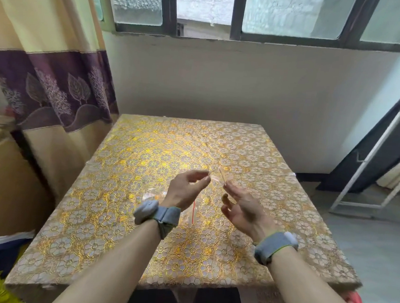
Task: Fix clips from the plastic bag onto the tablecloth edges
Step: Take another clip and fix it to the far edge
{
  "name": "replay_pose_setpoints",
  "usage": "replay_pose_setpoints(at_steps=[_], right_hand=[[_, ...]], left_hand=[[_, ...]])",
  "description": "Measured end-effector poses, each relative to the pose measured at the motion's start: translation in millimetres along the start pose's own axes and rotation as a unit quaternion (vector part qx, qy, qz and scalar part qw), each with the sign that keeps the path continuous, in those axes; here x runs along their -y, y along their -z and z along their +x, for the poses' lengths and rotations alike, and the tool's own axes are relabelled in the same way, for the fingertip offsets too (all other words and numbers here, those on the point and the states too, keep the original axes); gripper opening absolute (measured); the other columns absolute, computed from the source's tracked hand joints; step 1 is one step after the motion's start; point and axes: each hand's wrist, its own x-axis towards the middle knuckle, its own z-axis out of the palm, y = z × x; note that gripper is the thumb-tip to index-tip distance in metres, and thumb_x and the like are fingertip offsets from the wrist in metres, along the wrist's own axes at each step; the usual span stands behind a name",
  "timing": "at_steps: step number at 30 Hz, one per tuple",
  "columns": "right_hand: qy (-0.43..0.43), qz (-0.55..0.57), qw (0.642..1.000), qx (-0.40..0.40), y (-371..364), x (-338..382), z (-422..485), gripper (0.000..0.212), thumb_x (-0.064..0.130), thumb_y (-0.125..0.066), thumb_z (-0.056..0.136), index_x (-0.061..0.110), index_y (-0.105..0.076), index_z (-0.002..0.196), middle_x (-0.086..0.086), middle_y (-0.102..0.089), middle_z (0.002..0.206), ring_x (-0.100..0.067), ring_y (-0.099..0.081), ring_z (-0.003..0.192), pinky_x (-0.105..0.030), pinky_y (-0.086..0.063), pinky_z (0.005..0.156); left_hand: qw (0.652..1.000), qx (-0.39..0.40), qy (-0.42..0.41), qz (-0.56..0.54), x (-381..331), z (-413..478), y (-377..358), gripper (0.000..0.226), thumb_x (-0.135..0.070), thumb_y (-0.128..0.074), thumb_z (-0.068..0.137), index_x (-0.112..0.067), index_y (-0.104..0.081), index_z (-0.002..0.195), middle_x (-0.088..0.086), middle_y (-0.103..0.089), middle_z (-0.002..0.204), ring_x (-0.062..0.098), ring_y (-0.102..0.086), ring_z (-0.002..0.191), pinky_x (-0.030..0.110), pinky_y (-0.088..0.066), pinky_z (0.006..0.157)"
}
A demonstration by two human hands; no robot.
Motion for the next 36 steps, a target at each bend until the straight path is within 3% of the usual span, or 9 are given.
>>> replay_pose_setpoints(at_steps=[5, 9, 11, 13, 15, 19, 24, 32, 36], right_hand=[[-0.010, 0.039, 0.999, 0.007, 4.6, -7.2, 10.8, 0.024, 0.033, -0.070, 0.079, 0.012, -0.070, 0.090, -0.001, -0.058, 0.104, -0.012, -0.049, 0.075, -0.022, -0.038, 0.060], [-0.025, 0.022, 0.999, -0.003, 2.7, -7.6, 18.3, 0.021, 0.036, -0.067, 0.083, 0.015, -0.068, 0.088, 0.000, -0.064, 0.094, -0.013, -0.050, 0.072, -0.024, -0.036, 0.058], [-0.021, -0.035, 0.999, -0.035, 0.8, -7.7, 22.4, 0.027, 0.040, -0.064, 0.090, 0.013, -0.064, 0.096, -0.002, -0.065, 0.099, -0.015, -0.051, 0.076, -0.025, -0.037, 0.057], [0.003, -0.084, 0.995, -0.055, 0.5, -3.7, 32.7, 0.038, 0.045, -0.059, 0.093, 0.010, -0.065, 0.107, -0.004, -0.064, 0.111, -0.018, -0.051, 0.085, -0.026, -0.039, 0.060], [0.035, -0.126, 0.990, -0.057, -2.5, 7.2, 43.7, 0.042, 0.050, -0.055, 0.095, 0.015, -0.069, 0.115, -0.004, -0.064, 0.119, -0.020, -0.050, 0.091, -0.028, -0.039, 0.065], [0.088, -0.199, 0.975, -0.052, -7.7, 35.7, 68.1, 0.037, 0.047, -0.055, 0.098, 0.018, -0.074, 0.108, -0.002, -0.066, 0.112, -0.019, -0.052, 0.090, -0.031, -0.041, 0.073], [0.146, -0.230, 0.960, -0.055, -10.6, 62.9, 118.3, 0.026, 0.036, -0.064, 0.095, 0.012, -0.072, 0.099, -0.008, -0.070, 0.098, -0.018, -0.060, 0.080, -0.032, -0.052, 0.073], [0.234, -0.304, 0.917, -0.109, 4.0, 85.9, 278.5, 0.021, 0.037, -0.067, 0.094, 0.018, -0.072, 0.086, 0.001, -0.074, 0.072, -0.011, -0.068, 0.065, -0.037, -0.059, 0.071], [0.244, -0.331, 0.902, -0.133, 13.5, 97.6, 364.8, 0.019, 0.034, -0.057, 0.100, 0.021, -0.063, 0.088, 0.001, -0.070, 0.078, -0.008, -0.065, 0.061, -0.036, -0.055, 0.064]], left_hand=[[0.993, -0.009, 0.038, -0.113, -9.4, 13.2, -9.1, 0.034, -0.027, -0.070, 0.087, -0.010, -0.068, 0.116, 0.004, -0.069, 0.113, 0.016, -0.064, 0.102, 0.015, -0.046, 0.075], [0.989, 0.004, 0.055, -0.135, -10.5, 23.1, -17.8, 0.034, -0.021, -0.069, 0.088, -0.002, -0.064, 0.116, 0.009, -0.070, 0.109, -0.002, -0.065, 0.082, 0.008, -0.047, 0.062], [0.987, 0.004, 0.056, -0.150, -12.8, 27.0, -17.1, 0.032, -0.021, -0.067, 0.090, 0.002, -0.065, 0.113, 0.012, -0.073, 0.102, -0.010, -0.064, 0.067, 0.003, -0.045, 0.057], [0.988, 0.020, 0.060, -0.142, -15.1, 35.5, -14.3, 0.033, -0.025, -0.067, 0.090, 0.001, -0.065, 0.111, 0.009, -0.074, 0.098, -0.006, -0.065, 0.069, 0.002, -0.043, 0.054], [0.989, 0.041, 0.062, -0.124, -18.5, 47.1, -9.1, 0.033, -0.027, -0.067, 0.090, -0.001, -0.066, 0.110, 0.008, -0.074, 0.097, 0.003, -0.064, 0.077, 0.002, -0.041, 0.052], [0.990, 0.062, 0.068, -0.108, -20.0, 78.1, -1.3, 0.033, -0.029, -0.067, 0.089, -0.001, -0.067, 0.108, 0.007, -0.073, 0.096, 0.010, -0.064, 0.078, 0.006, -0.043, 0.051], [0.986, 0.071, 0.100, -0.115, -14.5, 129.8, -0.7, 0.035, -0.034, -0.066, 0.090, -0.008, -0.065, 0.112, 0.003, -0.075, 0.097, 0.016, -0.066, 0.089, 0.024, -0.047, 0.067], [0.980, 0.092, 0.134, -0.111, 36.2, 283.9, -27.6, 0.033, -0.024, -0.071, 0.086, -0.007, -0.063, 0.113, 0.005, -0.070, 0.089, 0.012, -0.063, 0.071, 0.023, -0.043, 0.060], [0.988, 0.102, 0.103, -0.056, 62.3, 369.9, -38.9, 0.019, -0.020, -0.070, 0.088, -0.011, -0.062, 0.102, 0.003, -0.068, 0.081, 0.005, -0.053, 0.056, 0.013, -0.040, 0.046]])
